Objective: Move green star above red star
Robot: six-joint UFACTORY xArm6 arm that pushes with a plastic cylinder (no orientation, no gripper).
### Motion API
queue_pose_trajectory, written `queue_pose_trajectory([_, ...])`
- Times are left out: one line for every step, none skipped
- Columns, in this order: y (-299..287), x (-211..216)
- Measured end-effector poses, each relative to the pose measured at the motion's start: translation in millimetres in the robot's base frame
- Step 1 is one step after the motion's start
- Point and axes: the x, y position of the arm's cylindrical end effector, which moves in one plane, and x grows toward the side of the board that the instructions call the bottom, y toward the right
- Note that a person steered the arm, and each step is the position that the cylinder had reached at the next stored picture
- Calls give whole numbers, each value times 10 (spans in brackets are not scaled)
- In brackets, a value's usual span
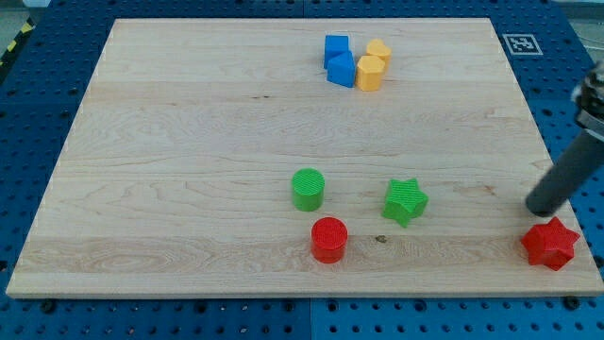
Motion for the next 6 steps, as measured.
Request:
queue_pose_trajectory([-373,-277])
queue_pose_trajectory([-392,-305])
queue_pose_trajectory([-557,-391])
queue_pose_trajectory([-884,-391])
queue_pose_trajectory([-1344,-391])
queue_pose_trajectory([-1687,-387])
